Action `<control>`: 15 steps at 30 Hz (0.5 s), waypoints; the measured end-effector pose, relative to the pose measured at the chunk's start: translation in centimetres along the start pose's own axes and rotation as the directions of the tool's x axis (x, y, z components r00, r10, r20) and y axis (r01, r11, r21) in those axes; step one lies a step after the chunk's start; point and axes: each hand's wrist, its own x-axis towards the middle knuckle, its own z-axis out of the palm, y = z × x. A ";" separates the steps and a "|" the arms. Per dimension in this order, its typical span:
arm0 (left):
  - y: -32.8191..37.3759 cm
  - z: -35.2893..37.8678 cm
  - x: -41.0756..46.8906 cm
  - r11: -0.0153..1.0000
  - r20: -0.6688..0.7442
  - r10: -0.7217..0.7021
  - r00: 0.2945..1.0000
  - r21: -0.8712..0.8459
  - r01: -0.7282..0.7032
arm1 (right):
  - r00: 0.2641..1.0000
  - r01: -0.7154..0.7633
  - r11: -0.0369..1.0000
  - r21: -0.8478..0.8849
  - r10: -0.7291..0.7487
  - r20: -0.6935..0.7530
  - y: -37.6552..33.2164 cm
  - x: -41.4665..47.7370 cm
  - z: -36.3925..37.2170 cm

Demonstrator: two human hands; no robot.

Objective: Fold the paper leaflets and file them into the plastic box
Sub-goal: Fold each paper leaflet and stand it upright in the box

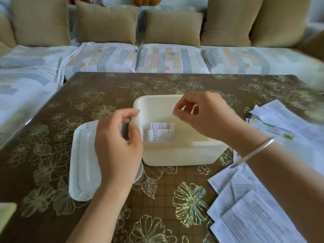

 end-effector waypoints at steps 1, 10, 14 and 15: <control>0.6 -0.1 -0.4 1.000 -0.007 0.018 1.000 0.007 -0.018 | 0.996 -0.053 0.995 0.081 0.058 -0.062 0.3 -1.3 -0.5; 6.6 2.1 -11.4 0.967 0.261 0.255 0.931 -0.095 -0.238 | 0.820 -0.531 0.828 0.179 0.556 -0.137 8.3 -18.5 -0.3; 7.3 3.9 -16.2 0.981 0.513 0.182 0.839 -0.039 -0.189 | 0.785 -0.579 0.814 0.050 0.573 -0.236 10.1 -23.5 0.0; 7.3 4.3 -16.6 0.986 0.559 0.148 0.816 -0.016 -0.169 | 0.786 -0.581 0.814 0.025 0.568 -0.243 10.3 -23.9 0.1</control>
